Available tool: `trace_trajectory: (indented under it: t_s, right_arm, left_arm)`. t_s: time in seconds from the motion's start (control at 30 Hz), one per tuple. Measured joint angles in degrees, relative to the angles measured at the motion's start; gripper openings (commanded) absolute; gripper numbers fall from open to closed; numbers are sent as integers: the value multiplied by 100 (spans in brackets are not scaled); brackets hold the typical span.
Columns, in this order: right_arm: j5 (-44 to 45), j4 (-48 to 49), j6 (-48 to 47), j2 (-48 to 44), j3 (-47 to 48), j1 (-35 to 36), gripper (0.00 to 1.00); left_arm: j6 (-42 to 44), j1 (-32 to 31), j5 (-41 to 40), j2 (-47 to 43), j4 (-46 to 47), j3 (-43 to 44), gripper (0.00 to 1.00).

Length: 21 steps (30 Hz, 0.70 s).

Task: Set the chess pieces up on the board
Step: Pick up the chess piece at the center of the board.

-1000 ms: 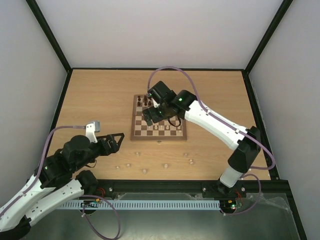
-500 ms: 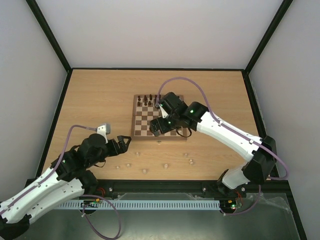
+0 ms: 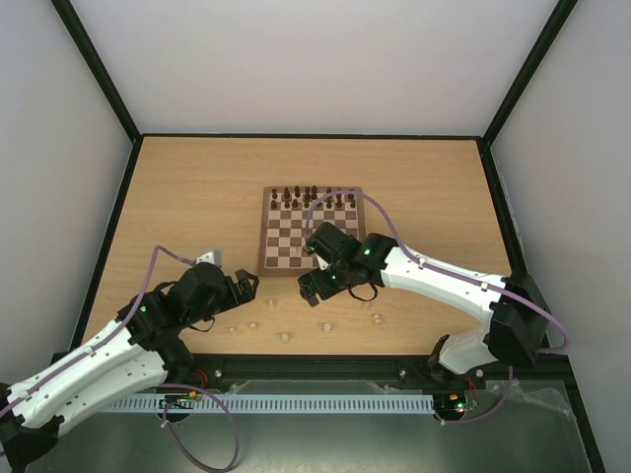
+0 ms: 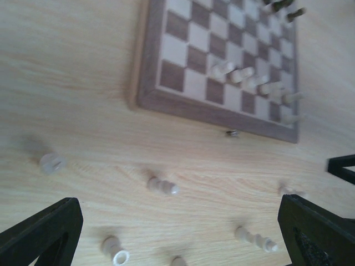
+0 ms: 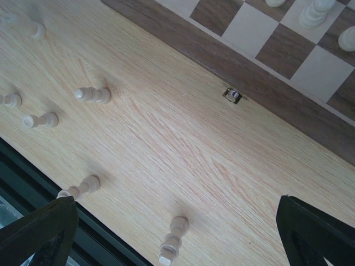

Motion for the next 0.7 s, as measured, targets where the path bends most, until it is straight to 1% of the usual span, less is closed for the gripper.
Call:
trace_trajectory:
  t_s: [0.23, 0.53, 0.6, 0.7]
  right_arm:
    - [70, 92, 4, -52, -79, 17, 96]
    - [-15, 219, -98, -98, -203, 17, 95]
    - [-61, 273, -122, -129, -232, 17, 93]
    - [-136, 317, -144, -188, -278, 17, 93]
  left_arm:
    - [-422, 0, 13, 772, -616, 4, 100]
    - [-697, 0, 286, 1086, -1357, 103, 100]
    - [-695, 0, 352, 1270, -1486, 186, 98]
    - [-715, 0, 492, 1521, -1635, 247, 92]
